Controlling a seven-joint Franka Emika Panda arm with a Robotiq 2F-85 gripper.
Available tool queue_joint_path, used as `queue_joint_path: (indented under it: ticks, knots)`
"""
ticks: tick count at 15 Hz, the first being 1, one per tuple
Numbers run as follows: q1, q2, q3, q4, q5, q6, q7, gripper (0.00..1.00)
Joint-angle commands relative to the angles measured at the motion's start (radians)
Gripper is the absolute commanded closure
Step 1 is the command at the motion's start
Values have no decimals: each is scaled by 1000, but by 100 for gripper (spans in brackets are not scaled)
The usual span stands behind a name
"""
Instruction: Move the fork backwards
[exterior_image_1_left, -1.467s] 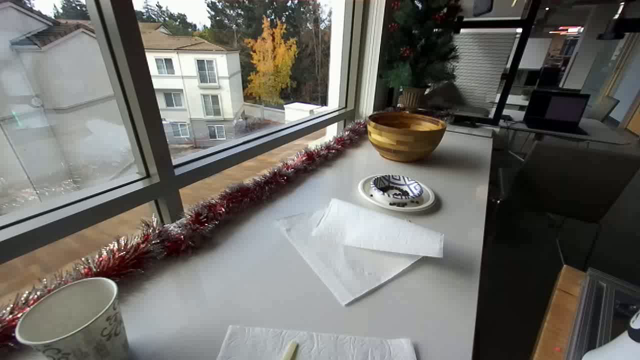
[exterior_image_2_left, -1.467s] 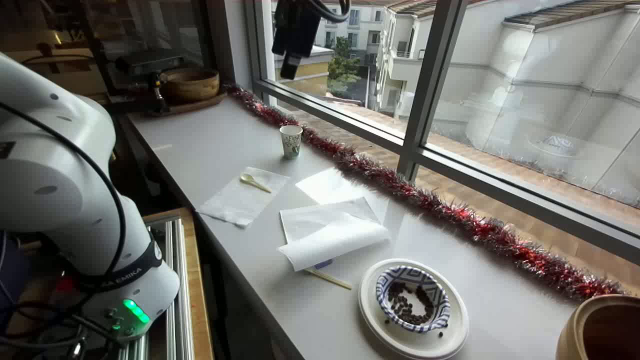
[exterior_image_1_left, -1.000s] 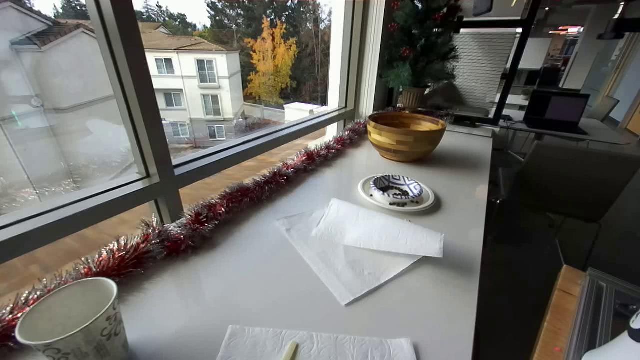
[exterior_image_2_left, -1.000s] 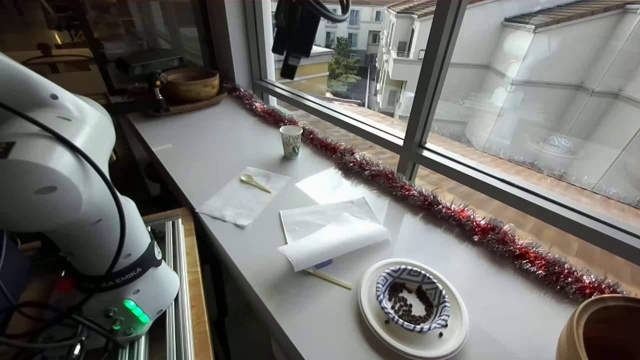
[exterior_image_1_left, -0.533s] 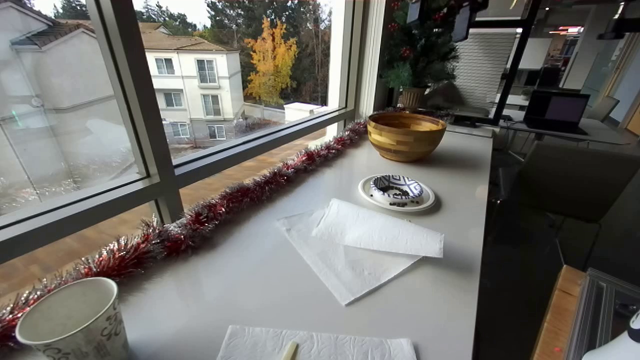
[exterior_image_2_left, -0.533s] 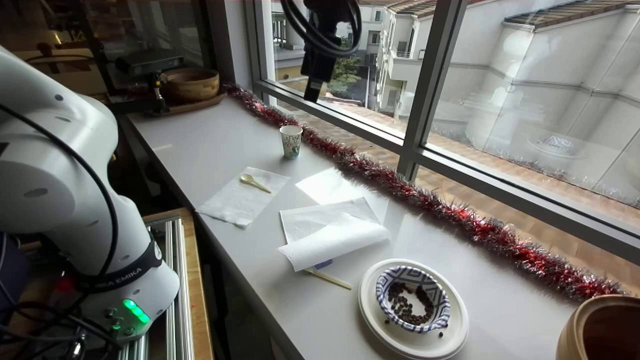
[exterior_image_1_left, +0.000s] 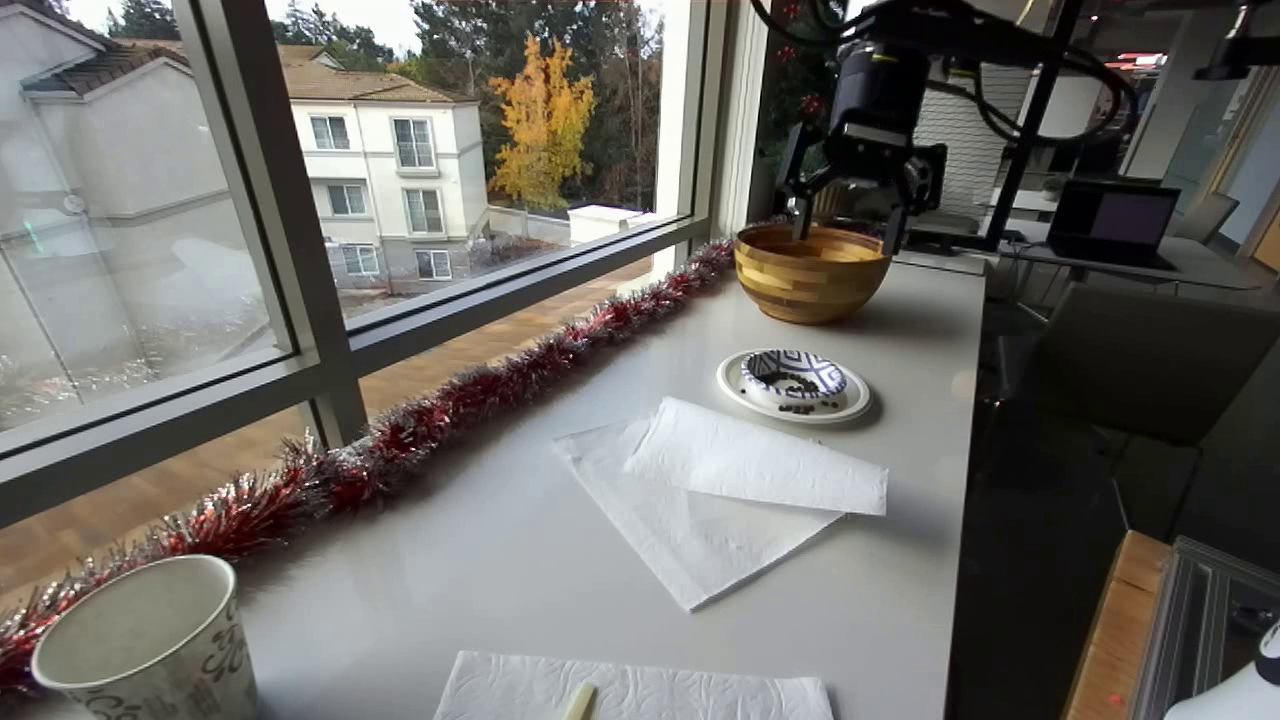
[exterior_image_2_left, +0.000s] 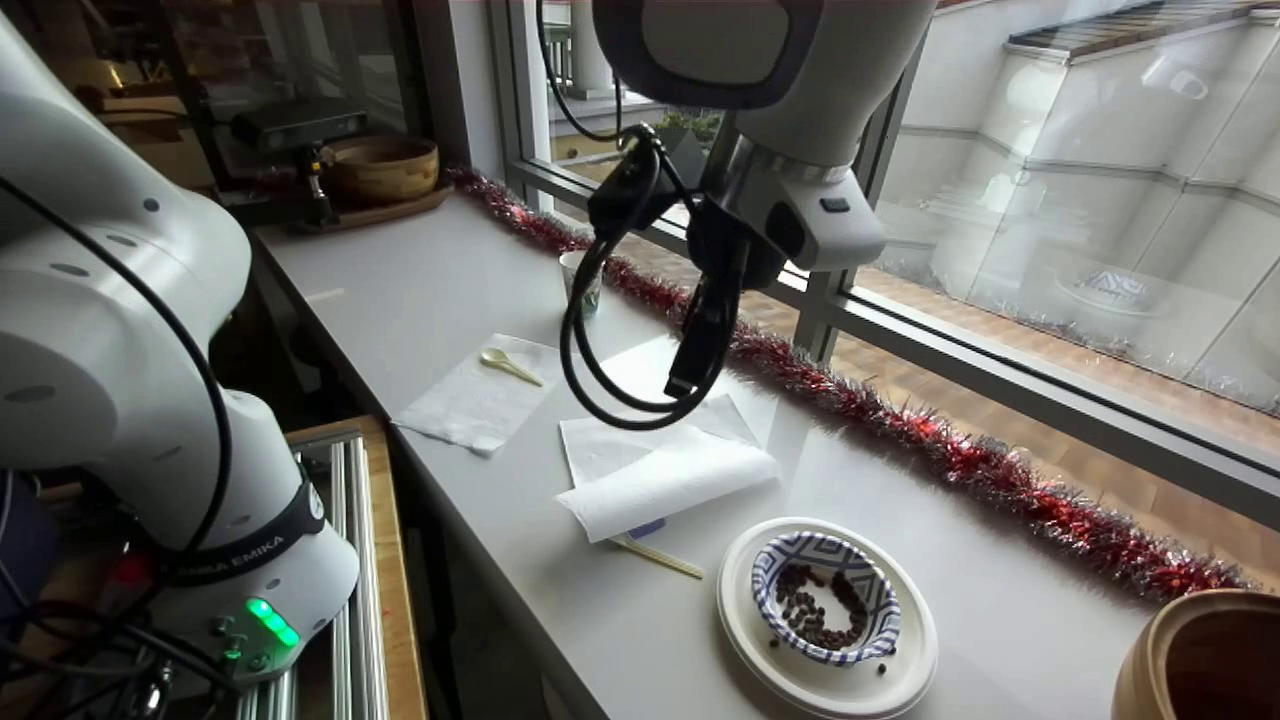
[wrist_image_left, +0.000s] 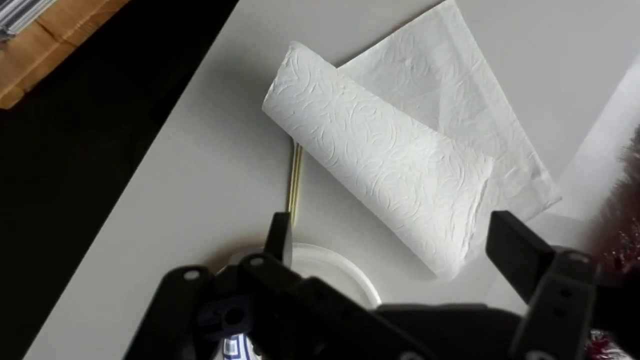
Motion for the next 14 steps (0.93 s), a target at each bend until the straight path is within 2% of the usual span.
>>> queue_joint_path:
  ticks: [1, 5, 10, 11, 14]
  knots:
    - [-26, 91, -33, -52, 8, 148, 24, 0]
    - [-31, 201, -64, -87, 19, 273, 0, 0]
    - [-10, 316, -59, -116, 30, 416, 4, 0]
    - [-14, 282, -67, -115, 1, 361, 3, 0]
    - [-8, 320, -66, -114, 3, 400, 3, 0]
